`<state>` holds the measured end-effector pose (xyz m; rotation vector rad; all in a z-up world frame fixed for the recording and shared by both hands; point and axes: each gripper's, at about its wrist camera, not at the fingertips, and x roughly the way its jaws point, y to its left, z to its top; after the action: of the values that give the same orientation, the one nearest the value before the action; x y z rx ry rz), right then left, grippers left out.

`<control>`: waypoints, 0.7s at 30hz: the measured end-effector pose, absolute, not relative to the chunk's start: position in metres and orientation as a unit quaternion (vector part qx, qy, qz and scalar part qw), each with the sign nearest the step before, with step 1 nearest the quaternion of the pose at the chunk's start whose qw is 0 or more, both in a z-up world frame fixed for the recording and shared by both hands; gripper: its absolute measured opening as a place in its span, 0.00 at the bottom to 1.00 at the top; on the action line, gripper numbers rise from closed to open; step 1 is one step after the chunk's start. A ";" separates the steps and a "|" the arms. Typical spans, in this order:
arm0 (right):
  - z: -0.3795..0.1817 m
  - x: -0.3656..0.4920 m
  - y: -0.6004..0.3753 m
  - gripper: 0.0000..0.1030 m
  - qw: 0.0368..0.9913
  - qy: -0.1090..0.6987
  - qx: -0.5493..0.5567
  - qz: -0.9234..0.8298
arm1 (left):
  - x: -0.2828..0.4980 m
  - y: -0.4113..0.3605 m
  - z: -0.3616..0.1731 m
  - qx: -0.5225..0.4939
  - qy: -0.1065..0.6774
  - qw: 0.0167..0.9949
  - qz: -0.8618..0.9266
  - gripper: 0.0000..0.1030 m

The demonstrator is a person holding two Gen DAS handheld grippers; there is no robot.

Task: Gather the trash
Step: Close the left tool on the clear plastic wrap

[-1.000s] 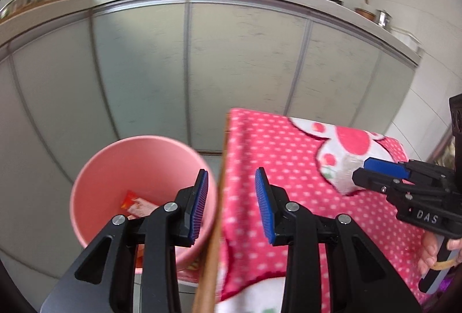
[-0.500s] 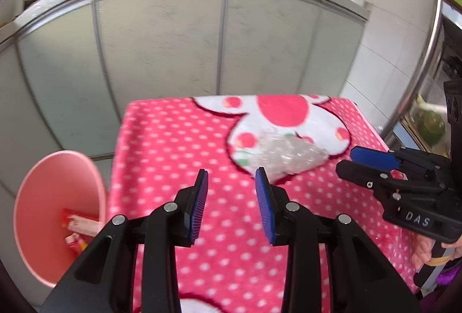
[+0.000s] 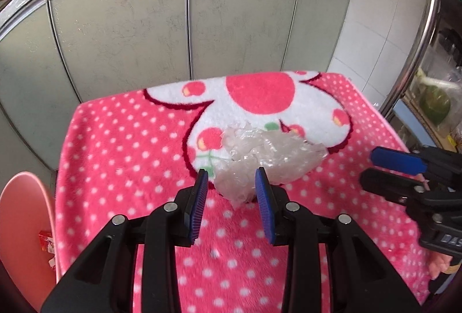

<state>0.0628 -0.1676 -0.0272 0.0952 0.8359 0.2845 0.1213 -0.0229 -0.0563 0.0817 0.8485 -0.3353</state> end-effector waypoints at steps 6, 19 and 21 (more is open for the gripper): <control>-0.035 0.067 -0.169 0.35 0.898 0.415 0.051 0.135 | 0.124 -0.026 -0.069 0.034 0.414 0.894 -0.167 0.33; -0.040 0.068 -0.171 0.35 0.895 0.420 0.062 0.137 | 0.119 -0.035 -0.073 0.026 0.403 0.901 -0.158 0.24; -0.039 0.067 -0.172 0.35 0.896 0.418 0.062 0.136 | 0.114 -0.036 -0.070 0.021 0.398 0.903 -0.160 0.16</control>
<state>0.0666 -0.1717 -0.0387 0.1284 0.8659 0.2827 0.1144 -0.0356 -0.0696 0.0433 0.8235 -0.3301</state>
